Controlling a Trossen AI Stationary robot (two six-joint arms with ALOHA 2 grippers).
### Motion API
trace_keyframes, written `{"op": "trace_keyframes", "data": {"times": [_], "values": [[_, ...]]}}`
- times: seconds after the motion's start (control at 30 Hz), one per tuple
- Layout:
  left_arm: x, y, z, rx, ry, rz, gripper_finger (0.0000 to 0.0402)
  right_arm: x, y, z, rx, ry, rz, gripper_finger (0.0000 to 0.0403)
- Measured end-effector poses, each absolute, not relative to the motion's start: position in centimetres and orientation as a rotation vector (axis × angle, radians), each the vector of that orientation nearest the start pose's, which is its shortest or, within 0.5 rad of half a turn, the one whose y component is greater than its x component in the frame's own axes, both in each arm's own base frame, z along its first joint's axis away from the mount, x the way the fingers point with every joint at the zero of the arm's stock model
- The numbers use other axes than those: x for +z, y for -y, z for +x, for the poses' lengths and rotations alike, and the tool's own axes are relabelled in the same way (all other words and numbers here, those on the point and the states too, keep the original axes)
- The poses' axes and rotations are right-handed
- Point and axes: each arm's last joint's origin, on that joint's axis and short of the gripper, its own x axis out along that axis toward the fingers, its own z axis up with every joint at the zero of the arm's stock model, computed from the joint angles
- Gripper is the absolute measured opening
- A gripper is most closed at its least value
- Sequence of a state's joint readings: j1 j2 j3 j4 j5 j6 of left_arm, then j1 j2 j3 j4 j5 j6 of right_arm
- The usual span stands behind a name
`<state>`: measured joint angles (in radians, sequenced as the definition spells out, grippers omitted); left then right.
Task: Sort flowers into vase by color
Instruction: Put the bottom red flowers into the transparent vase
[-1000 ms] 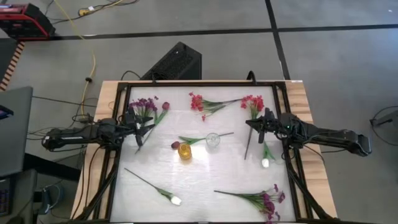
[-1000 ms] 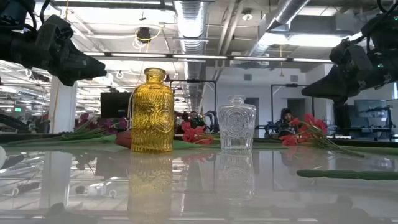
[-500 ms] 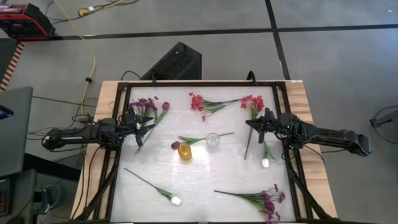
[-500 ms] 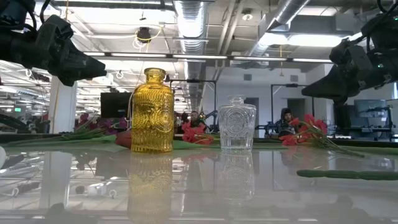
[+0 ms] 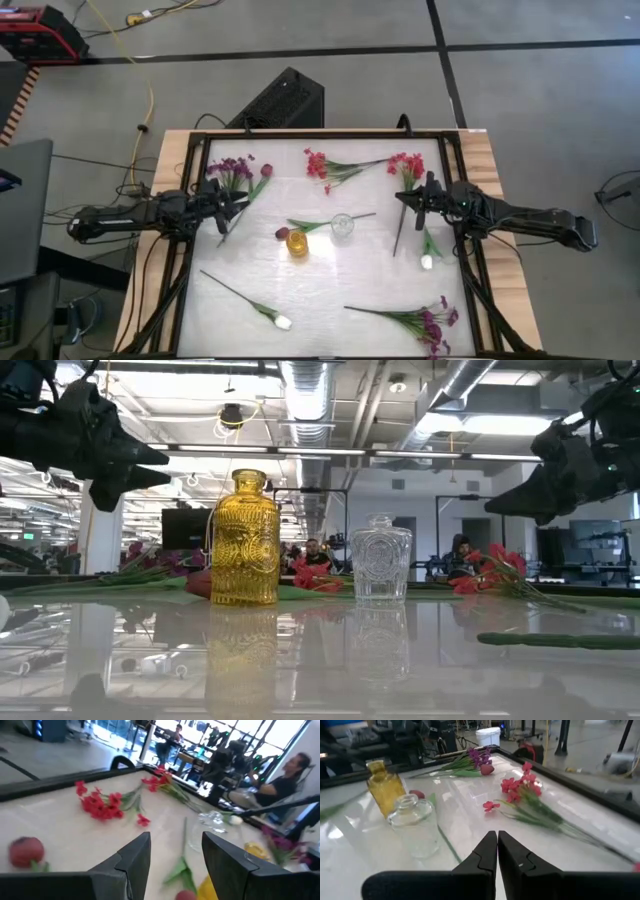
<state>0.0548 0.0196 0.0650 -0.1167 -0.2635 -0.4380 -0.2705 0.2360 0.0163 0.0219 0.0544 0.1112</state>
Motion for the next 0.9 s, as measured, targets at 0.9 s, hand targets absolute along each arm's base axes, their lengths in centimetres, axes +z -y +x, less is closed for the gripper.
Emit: {"op": "trace_keyframes", "data": {"times": [0.9], "values": [[18.4,-1.5,15.7,0.256,0.14,-0.326,0.0167,22.2,4.2,12.5,-0.435,-0.448,0.384,0.0081]]}}
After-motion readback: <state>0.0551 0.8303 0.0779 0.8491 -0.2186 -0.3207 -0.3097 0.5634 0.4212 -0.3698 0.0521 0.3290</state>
